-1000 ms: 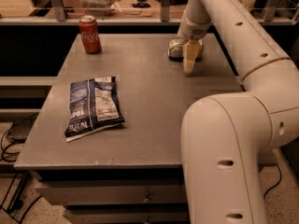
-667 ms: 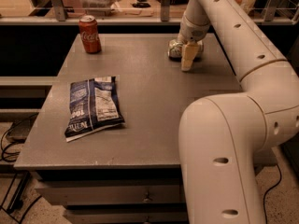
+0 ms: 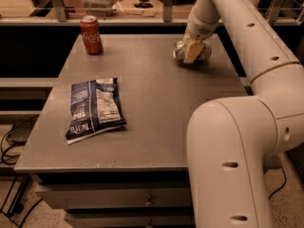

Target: Place 7up can upright

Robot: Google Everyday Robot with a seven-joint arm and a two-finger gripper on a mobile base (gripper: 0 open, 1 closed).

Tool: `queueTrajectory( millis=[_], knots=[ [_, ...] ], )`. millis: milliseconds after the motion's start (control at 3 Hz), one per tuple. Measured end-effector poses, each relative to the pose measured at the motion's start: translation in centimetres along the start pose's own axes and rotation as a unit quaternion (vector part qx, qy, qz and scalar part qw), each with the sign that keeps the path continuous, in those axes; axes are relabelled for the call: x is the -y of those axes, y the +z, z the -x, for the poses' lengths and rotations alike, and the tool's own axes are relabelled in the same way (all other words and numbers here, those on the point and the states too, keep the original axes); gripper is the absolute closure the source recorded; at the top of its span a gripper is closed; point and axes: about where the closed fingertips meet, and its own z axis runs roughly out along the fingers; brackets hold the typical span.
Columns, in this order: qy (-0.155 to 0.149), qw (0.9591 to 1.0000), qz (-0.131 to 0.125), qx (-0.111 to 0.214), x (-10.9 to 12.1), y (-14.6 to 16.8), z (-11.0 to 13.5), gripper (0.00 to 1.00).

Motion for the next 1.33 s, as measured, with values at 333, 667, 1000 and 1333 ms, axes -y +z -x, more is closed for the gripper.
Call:
queueTrajectory(
  millis=[333,667,1000,1333],
  knots=[
    [0.001,0.9988,-0.025,0.041,-0.1,-3.5,1.0,1.00],
    [0.007,0.9942,-0.063,0.087,-0.2,-8.5,1.7,1.00],
    [0.008,0.9859,-0.104,0.131,-0.6,-13.8,2.6,1.00],
    [0.007,0.9851,-0.108,0.133,-0.6,-14.3,2.7,1.00]
  ],
)
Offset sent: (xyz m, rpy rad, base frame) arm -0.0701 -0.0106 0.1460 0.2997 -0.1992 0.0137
